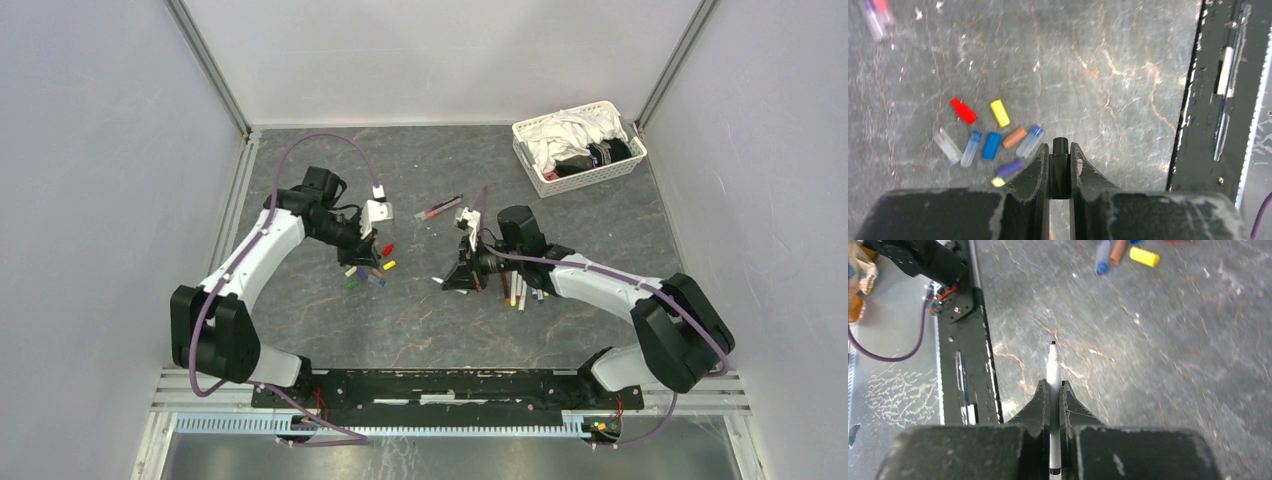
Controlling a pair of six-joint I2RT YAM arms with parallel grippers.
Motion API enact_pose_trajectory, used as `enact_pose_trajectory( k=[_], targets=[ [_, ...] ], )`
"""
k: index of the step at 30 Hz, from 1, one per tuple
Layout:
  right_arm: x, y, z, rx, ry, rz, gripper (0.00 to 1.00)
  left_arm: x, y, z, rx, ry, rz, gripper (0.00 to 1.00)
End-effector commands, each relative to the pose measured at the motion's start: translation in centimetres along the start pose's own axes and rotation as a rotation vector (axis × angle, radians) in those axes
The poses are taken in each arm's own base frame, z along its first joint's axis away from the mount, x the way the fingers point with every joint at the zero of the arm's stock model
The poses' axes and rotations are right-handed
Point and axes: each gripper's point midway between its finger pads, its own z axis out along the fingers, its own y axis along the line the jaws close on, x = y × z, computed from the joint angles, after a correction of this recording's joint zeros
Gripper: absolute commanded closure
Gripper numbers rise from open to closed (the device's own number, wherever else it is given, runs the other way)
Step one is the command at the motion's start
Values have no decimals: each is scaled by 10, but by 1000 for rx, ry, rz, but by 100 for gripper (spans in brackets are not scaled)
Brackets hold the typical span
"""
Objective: Open the pen caps
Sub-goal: Open the pen cap from the pen, then place the pen cap at the center of the board.
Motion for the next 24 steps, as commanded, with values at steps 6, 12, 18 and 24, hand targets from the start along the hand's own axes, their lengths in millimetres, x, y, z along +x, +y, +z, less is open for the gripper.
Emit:
enact_pose_trajectory(
  k=[6,12,18,24],
  targets=[
    [18,-54,-44,334,18,61,100,22,32,3,-111,20,-24,98],
    [34,-114,-101,775,-12,202,100,49,69,31,-252,66,-133,98],
    [45,-134,-140,1031,-58,218,100,82,86,55,-322,167,-204,98],
    [72,-145,-154,1152,-32,256,100,82,89,63,-333,179,-218,97]
  ],
)
